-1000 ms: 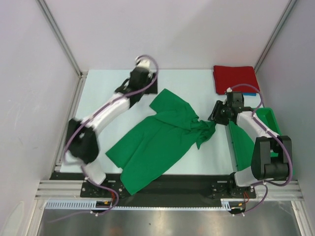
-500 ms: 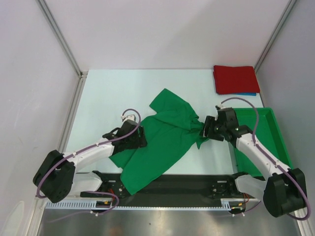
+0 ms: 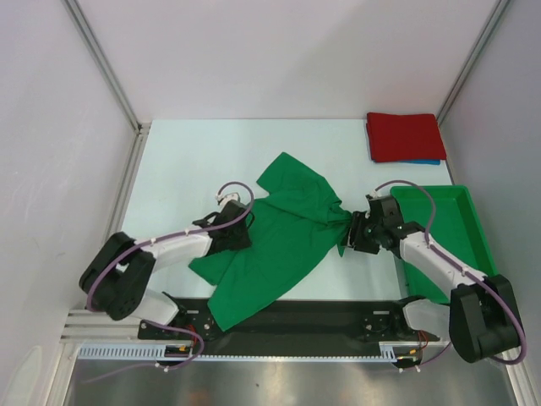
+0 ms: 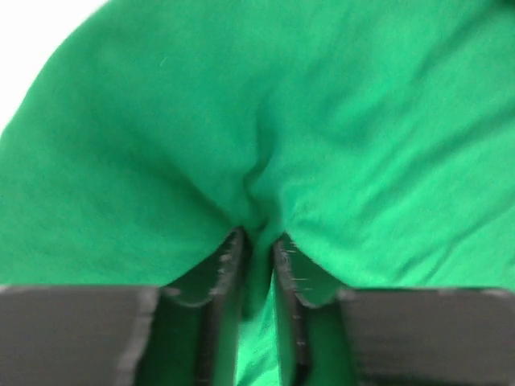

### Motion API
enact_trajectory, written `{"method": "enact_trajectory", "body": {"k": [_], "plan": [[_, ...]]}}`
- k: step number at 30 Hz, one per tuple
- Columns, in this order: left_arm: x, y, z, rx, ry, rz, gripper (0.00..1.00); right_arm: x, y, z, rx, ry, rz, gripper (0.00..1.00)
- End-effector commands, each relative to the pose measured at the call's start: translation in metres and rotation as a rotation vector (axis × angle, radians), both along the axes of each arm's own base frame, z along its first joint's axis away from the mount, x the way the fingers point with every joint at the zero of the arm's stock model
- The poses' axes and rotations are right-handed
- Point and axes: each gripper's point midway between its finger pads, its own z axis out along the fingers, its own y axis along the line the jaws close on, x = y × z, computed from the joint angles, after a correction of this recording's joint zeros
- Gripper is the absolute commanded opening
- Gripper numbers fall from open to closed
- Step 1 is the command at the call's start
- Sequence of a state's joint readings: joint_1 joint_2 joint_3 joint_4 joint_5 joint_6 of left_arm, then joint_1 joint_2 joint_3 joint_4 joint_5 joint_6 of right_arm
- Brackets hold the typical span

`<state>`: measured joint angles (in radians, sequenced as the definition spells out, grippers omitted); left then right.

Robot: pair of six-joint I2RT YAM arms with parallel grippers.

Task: Fold and stack the t-shirts
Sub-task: Flatten the tshirt out

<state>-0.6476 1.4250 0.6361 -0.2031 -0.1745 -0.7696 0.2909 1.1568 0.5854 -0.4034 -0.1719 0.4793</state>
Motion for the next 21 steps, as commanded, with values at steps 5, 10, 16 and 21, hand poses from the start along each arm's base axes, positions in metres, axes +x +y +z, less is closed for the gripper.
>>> {"method": "enact_trajectory", "body": {"k": [5, 10, 16, 21], "plan": [[0.082, 0.016, 0.012, 0.071, -0.032, 0.121, 0.09, 0.017, 0.009, -0.006, 0.036, -0.008, 0.019, 0.40], [0.145, 0.043, 0.041, 0.173, -0.070, 0.165, 0.10, 0.030, 0.009, -0.002, 0.051, -0.020, 0.011, 0.28], [0.189, 0.071, 0.098, 0.362, -0.172, 0.204, 0.38, 0.038, -0.004, 0.003, 0.033, 0.000, -0.024, 0.00], [0.159, 0.073, 0.119, 0.306, -0.176, 0.156, 0.75, 0.034, -0.008, 0.006, 0.054, 0.010, -0.012, 0.00]]}}
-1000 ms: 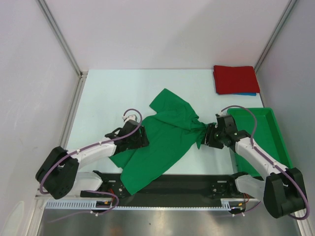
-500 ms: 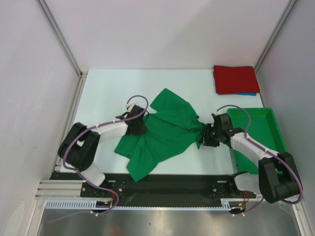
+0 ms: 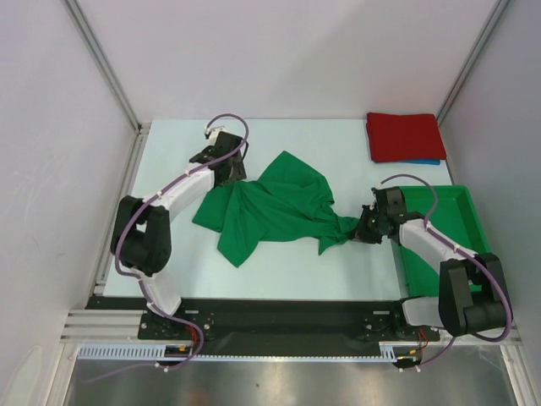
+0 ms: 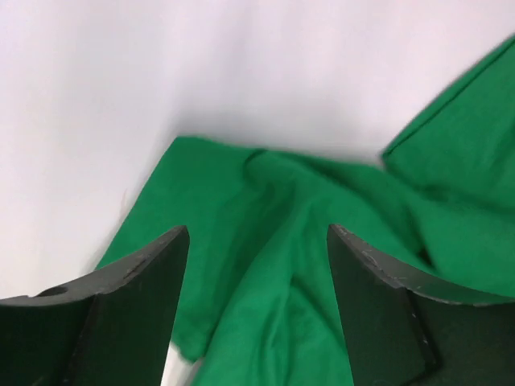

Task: Fold and stack the t-shirts
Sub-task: Flatten the tshirt out

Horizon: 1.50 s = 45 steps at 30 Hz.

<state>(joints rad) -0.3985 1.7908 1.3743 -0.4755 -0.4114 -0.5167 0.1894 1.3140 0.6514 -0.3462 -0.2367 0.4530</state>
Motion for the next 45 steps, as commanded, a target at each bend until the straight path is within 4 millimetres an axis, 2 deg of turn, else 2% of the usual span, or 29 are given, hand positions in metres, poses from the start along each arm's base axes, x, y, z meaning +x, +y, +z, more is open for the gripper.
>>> {"method": "enact_trajectory", "body": {"k": [1, 2, 3, 4, 5, 6, 7, 8, 10, 11, 14, 20, 27, 32, 34, 38, 45], "plan": [[-0.039, 0.013, 0.020, 0.008, 0.031, -0.044, 0.76, 0.002, 0.005, 0.016, 0.038, -0.030, 0.047, 0.00], [-0.061, 0.015, 0.001, -0.018, 0.084, -0.043, 0.74, 0.002, 0.010, 0.020, 0.059, -0.048, 0.071, 0.01], [-0.077, 0.002, 0.016, -0.116, 0.050, -0.088, 0.69, -0.006, 0.015, 0.019, 0.079, -0.042, 0.090, 0.05], [-0.094, -0.002, 0.010, -0.159, 0.059, -0.096, 0.62, -0.007, 0.018, 0.027, 0.088, -0.077, 0.101, 0.14], [-0.128, -0.001, -0.024, -0.206, 0.134, -0.068, 0.55, -0.010, 0.019, 0.029, 0.081, -0.090, 0.109, 0.18], [-0.140, -0.017, -0.024, -0.279, 0.108, -0.103, 0.52, -0.013, 0.019, 0.030, 0.069, -0.097, 0.114, 0.21], [-0.156, -0.020, -0.019, -0.335, 0.078, -0.099, 0.50, -0.018, 0.024, 0.033, 0.059, -0.106, 0.132, 0.26], [-0.182, -0.018, -0.043, -0.383, 0.126, -0.034, 0.49, -0.020, 0.025, 0.039, 0.053, -0.126, 0.132, 0.28], [-0.197, -0.029, -0.044, -0.474, 0.105, -0.026, 0.49, -0.025, 0.032, 0.044, 0.054, -0.135, 0.133, 0.30], [-0.207, -0.028, -0.058, -0.508, 0.135, 0.028, 0.49, -0.027, 0.035, 0.046, 0.059, -0.135, 0.133, 0.31], [-0.217, -0.035, -0.070, -0.547, 0.168, 0.088, 0.49, -0.033, 0.042, 0.051, 0.069, -0.145, 0.128, 0.32], [-0.226, -0.033, -0.094, -0.461, 0.211, 0.183, 0.52, -0.047, 0.046, 0.049, 0.062, -0.136, 0.158, 0.33], [-0.251, -0.036, -0.119, -0.351, 0.301, 0.201, 0.52, -0.052, 0.047, 0.046, 0.071, -0.136, 0.172, 0.34], [-0.259, -0.030, -0.109, -0.245, 0.276, 0.230, 0.53, -0.053, 0.048, 0.045, 0.077, -0.140, 0.181, 0.33], [-0.259, -0.035, -0.105, -0.226, 0.251, 0.220, 0.54, -0.055, 0.047, 0.042, 0.073, -0.138, 0.187, 0.34], [-0.268, -0.032, -0.109, -0.159, 0.285, 0.240, 0.54, -0.054, 0.049, 0.041, 0.080, -0.138, 0.195, 0.34], [-0.266, -0.030, -0.116, -0.109, 0.281, 0.241, 0.54, -0.053, 0.051, 0.043, 0.091, -0.140, 0.199, 0.34]]}}
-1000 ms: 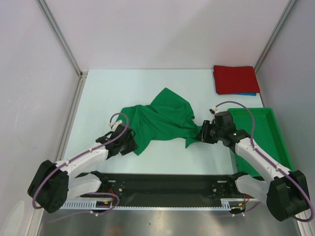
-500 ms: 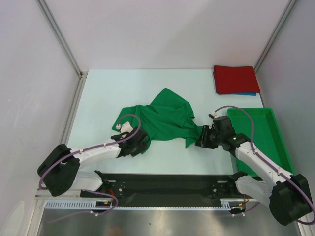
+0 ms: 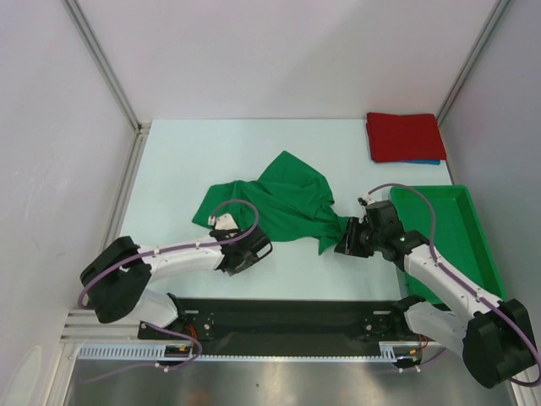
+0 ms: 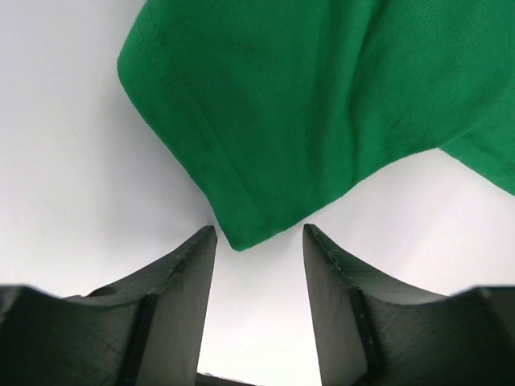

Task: Fold and stack the t-shirts
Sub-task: Flatten the tshirt out

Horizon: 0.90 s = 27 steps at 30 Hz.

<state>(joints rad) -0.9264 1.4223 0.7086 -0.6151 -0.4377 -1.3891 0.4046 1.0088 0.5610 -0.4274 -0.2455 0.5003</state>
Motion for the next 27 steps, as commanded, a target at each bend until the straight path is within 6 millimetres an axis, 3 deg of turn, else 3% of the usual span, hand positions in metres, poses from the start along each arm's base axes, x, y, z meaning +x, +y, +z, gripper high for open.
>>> {"method": "enact_trajectory", "body": {"k": [1, 11, 14, 15, 17, 22, 27], "plan": [[-0.014, 0.027, -0.015, 0.114, 0.044, 0.025, 0.53, 0.003, 0.006, 0.007, 0.027, -0.028, 0.019, 0.35], [-0.010, 0.030, -0.022, 0.141, 0.046, 0.004, 0.38, 0.001, 0.007, 0.009, 0.038, -0.025, 0.014, 0.37], [-0.007, 0.030, -0.022, 0.148, 0.041, -0.012, 0.15, -0.001, 0.010, 0.010, 0.044, -0.028, 0.020, 0.50], [-0.007, 0.032, -0.021, 0.153, 0.038, -0.015, 0.00, 0.000, 0.011, 0.009, 0.045, -0.030, 0.021, 0.56], [-0.007, 0.033, -0.017, 0.147, 0.020, -0.021, 0.00, -0.003, 0.016, 0.005, 0.060, -0.009, 0.025, 0.59], [-0.004, 0.039, -0.005, 0.160, -0.024, -0.069, 0.00, 0.002, 0.034, 0.000, 0.108, 0.001, -0.001, 0.52], [0.006, 0.031, 0.019, 0.087, -0.123, -0.121, 0.00, 0.011, 0.040, -0.015, 0.079, -0.036, -0.090, 0.52]]}}
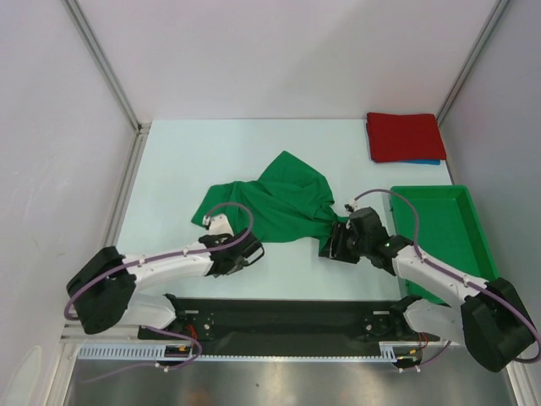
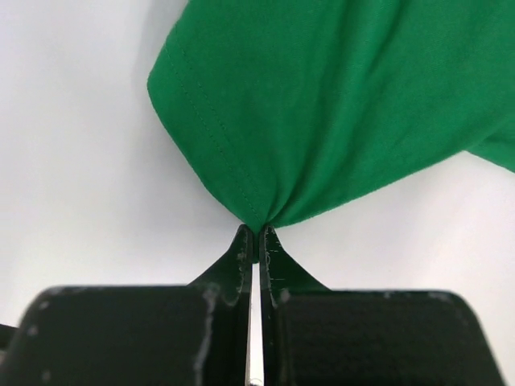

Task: Fold and stack the t-shirts
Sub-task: Flatten the tshirt out

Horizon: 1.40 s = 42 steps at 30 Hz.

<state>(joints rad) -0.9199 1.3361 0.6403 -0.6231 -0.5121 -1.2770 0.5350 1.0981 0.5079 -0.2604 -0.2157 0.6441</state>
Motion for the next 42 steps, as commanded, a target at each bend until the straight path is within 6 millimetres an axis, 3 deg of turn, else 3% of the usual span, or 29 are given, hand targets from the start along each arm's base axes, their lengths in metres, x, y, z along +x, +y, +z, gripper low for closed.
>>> {"method": "enact_trajectory", "body": {"k": [1, 5, 8, 9, 13, 21, 31, 35, 38, 40, 42], "plan": [[0.009, 0.000, 0.020, -0.023, -0.083, -0.065, 0.00, 0.015, 0.009, 0.001, 0.029, -0.082, -0.106, 0.53], [0.013, -0.007, 0.036, -0.083, -0.151, -0.122, 0.00, 0.023, 0.017, -0.002, 0.069, -0.163, -0.227, 0.55], [0.013, -0.006, 0.040, -0.097, -0.175, -0.145, 0.00, 0.026, 0.012, -0.015, 0.009, -0.181, -0.282, 0.54], [0.012, -0.007, 0.041, -0.107, -0.180, -0.155, 0.00, 0.026, 0.012, -0.018, -0.007, -0.185, -0.306, 0.46], [0.008, -0.010, 0.038, -0.140, -0.177, -0.178, 0.00, 0.026, 0.012, -0.028, -0.033, -0.186, -0.327, 0.34], [0.007, -0.012, 0.040, -0.160, -0.194, -0.198, 0.00, 0.033, 0.003, -0.034, -0.094, -0.222, -0.350, 0.37], [0.008, -0.014, 0.040, -0.168, -0.195, -0.197, 0.00, 0.036, 0.011, -0.040, -0.074, -0.209, -0.348, 0.34], [0.008, -0.012, 0.041, -0.167, -0.198, -0.194, 0.00, 0.034, 0.014, -0.047, -0.067, -0.184, -0.347, 0.20], [0.011, -0.011, 0.048, -0.161, -0.218, -0.197, 0.00, 0.033, 0.007, -0.048, -0.097, -0.170, -0.367, 0.00], [0.017, -0.007, 0.059, -0.149, -0.242, -0.186, 0.00, 0.033, -0.009, -0.046, -0.138, -0.166, -0.386, 0.00], [0.024, -0.003, 0.071, -0.162, -0.249, -0.181, 0.00, 0.040, -0.030, -0.030, -0.149, -0.189, -0.451, 0.00]]}}
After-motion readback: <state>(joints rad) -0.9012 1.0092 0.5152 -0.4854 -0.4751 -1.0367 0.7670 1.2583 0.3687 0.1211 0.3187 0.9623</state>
